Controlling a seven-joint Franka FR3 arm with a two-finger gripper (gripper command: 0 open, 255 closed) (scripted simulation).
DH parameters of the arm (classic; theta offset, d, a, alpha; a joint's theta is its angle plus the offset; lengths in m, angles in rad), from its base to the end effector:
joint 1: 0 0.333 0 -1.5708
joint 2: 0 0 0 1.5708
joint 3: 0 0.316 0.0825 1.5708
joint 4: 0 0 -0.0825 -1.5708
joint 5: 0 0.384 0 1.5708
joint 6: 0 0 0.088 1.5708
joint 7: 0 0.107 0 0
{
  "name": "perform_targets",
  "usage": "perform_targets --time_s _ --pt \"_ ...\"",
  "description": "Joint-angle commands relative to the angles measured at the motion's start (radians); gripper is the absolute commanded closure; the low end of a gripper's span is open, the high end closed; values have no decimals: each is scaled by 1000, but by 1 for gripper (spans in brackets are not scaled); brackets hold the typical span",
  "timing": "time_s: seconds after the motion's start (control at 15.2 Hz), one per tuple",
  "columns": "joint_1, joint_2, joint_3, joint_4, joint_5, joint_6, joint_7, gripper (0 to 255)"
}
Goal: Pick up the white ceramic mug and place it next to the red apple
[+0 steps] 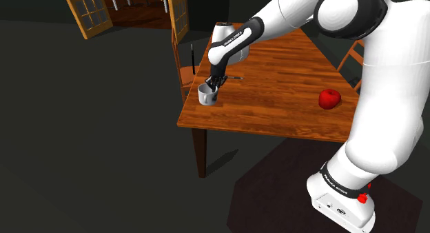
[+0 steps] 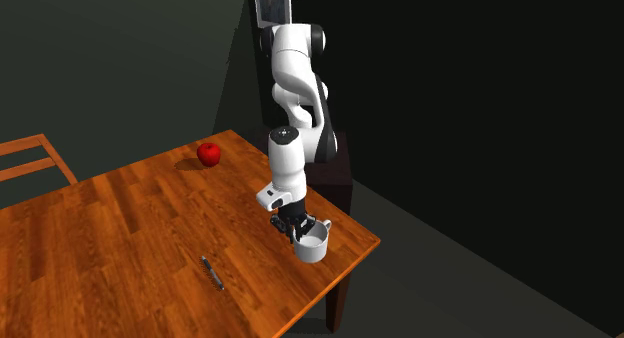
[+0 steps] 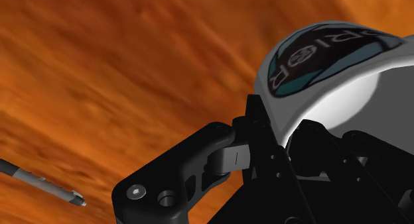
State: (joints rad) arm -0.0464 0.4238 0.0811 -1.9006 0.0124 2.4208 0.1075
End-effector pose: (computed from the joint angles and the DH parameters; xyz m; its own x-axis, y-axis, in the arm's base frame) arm 0.6393 0.0192 0.2873 0.9915 -0.0924 0.0920 -0.0878 -0.9947 -0.0525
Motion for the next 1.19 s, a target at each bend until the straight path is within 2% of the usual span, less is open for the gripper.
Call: perform_targets --time_s 0.0,1.12 --pt "-1 -13 1 3 1 -16 0 255" --pt "-5 -130 4 78 8 -207 1 255"
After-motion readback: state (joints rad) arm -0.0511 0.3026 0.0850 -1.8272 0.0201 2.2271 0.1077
